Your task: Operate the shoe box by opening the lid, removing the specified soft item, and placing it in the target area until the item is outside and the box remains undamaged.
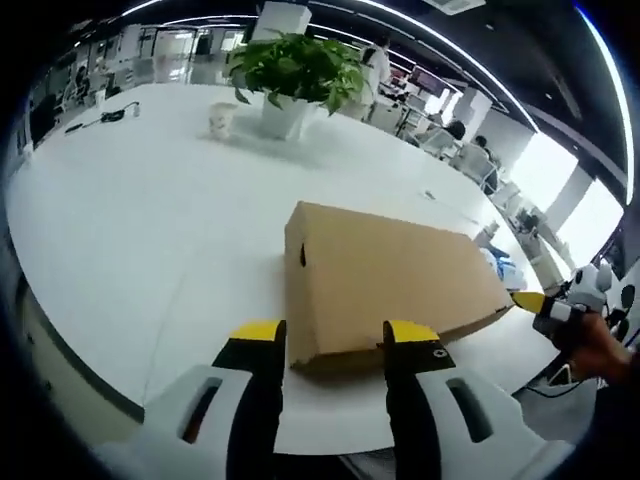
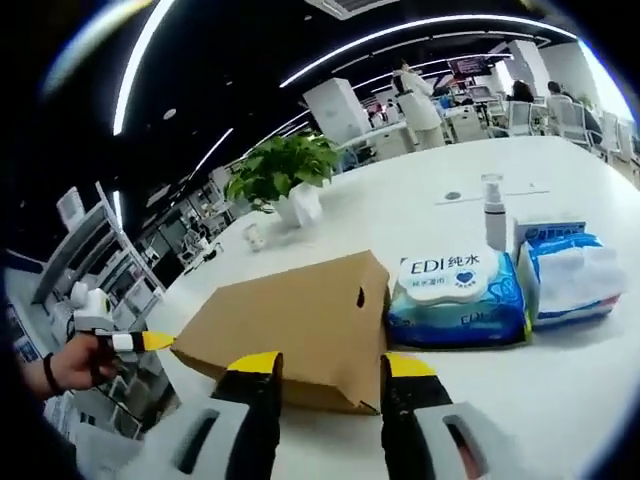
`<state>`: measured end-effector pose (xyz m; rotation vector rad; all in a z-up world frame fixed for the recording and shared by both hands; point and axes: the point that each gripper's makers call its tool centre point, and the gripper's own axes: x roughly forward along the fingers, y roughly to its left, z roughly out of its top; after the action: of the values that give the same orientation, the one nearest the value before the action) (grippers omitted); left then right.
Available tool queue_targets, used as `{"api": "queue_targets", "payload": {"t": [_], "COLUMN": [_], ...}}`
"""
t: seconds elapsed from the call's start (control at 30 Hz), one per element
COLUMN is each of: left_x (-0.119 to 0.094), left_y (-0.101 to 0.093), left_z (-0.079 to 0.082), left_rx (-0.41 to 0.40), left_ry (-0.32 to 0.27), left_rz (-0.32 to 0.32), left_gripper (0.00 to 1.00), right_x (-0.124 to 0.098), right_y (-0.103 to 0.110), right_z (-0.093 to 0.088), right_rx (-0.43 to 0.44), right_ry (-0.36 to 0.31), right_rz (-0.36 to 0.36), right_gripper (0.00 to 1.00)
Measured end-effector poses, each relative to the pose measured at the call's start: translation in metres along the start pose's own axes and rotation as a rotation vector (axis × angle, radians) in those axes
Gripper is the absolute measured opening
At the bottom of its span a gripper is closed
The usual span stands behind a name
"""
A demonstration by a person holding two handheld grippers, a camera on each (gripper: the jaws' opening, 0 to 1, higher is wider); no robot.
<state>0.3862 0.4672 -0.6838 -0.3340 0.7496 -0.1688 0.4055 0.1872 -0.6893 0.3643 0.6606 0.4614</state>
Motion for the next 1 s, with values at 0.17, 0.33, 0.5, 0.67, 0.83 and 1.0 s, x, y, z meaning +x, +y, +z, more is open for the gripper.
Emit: {"api": "queue_targets", "payload": {"t": [0.17, 0.33, 0.5, 0.67, 0.83, 1.0], "left_x": [0.011, 0.015, 0.019, 0.018, 0.026, 0.039], "left_y": [-0.003, -0.003, -0.001, -0.002, 0.003, 0.008], "left_z": [-0.005, -0.015, -0.024, -0.021, -0.010, 0.006], "left_rx": [-0.013, -0.046, -0.084, -0.090, -0.082, -0.069], "left_ry": [0.028, 0.062, 0.082, 0.071, 0.070, 0.070], "left_rz": [-0.010, -0.017, -0.026, -0.038, -0.039, -0.042], "left_gripper": [0.39, 0.35, 0.36, 0.36, 0.36, 0.36], "right_x": [0.012, 0.017, 0.020, 0.022, 0.032, 0.045], "right_y": [0.004, 0.003, -0.001, 0.000, 0.002, 0.002], "right_z": [-0.011, -0.017, -0.023, -0.022, -0.016, -0.007], "right_rx": [0.018, 0.030, 0.022, 0.040, 0.042, 0.045], "right_ry": [0.047, 0.067, 0.087, 0.065, 0.074, 0.083], "right_rz": [0.006, 0.001, -0.013, -0.025, -0.033, -0.043], "right_gripper": [0.35, 0.36, 0.36, 0.35, 0.35, 0.35]}}
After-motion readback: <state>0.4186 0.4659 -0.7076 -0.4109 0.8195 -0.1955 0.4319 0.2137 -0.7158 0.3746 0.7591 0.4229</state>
